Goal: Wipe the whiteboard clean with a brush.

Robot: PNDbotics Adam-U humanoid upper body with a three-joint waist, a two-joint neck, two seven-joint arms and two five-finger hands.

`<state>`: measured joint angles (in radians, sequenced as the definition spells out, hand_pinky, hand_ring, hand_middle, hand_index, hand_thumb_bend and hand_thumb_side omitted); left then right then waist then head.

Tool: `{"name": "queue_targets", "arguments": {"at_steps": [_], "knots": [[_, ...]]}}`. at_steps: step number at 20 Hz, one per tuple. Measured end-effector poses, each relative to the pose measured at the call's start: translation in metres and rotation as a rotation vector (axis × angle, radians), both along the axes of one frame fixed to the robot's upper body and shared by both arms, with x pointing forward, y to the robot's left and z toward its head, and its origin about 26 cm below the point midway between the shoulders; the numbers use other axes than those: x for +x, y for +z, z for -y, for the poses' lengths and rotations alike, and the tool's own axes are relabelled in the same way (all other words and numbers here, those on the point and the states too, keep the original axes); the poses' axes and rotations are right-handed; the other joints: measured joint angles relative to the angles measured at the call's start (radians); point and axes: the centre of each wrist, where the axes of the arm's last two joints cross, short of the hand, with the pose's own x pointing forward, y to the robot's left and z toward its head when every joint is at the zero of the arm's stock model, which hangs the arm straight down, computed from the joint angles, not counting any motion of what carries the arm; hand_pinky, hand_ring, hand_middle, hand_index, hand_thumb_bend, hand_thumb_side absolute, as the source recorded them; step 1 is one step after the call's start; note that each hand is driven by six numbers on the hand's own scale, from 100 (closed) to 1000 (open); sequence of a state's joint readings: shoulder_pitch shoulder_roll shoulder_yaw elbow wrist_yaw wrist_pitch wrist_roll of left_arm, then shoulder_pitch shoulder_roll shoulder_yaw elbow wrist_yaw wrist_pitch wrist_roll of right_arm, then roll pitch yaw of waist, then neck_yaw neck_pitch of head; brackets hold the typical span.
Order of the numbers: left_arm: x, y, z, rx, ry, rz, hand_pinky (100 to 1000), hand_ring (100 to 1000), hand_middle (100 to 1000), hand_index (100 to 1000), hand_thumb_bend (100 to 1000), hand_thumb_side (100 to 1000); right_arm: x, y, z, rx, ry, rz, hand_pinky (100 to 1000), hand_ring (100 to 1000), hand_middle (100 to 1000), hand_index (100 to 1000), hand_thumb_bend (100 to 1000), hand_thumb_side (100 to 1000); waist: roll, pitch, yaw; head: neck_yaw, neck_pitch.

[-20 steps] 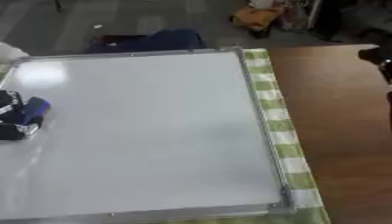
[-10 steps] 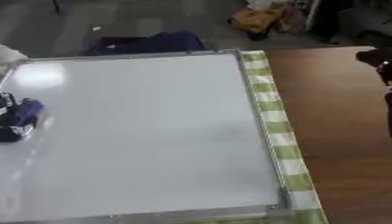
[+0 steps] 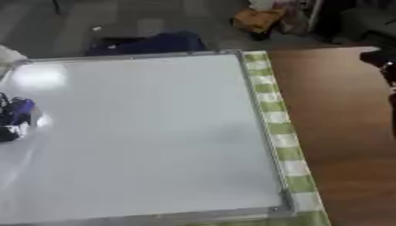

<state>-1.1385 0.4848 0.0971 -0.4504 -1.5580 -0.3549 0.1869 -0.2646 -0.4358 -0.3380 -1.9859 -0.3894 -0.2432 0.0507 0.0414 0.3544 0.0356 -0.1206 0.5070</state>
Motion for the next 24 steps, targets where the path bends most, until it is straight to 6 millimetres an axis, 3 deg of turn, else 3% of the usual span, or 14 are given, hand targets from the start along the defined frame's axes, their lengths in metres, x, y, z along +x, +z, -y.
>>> {"name": "queue_targets", "arguments": {"at_steps": [11, 24], "knots": [[-0.001, -0.003, -0.005, -0.028, -0.03, -0.076, 510, 263, 100, 140, 125, 622, 0.0, 0.0, 0.0, 0.001, 0.0, 0.0, 774, 639, 487, 572, 246, 981, -0.004, -0.009, 0.0, 0.0, 0.0], [-0.001, -0.004, 0.006, -0.075, -0.286, -0.224, 478, 245, 100, 141, 154, 624, 0.0, 0.0, 0.0, 0.014, 0.002, -0.006, 773, 639, 489, 573, 231, 977, -0.004, -0.022, -0.002, -0.002, 0.0]]}}
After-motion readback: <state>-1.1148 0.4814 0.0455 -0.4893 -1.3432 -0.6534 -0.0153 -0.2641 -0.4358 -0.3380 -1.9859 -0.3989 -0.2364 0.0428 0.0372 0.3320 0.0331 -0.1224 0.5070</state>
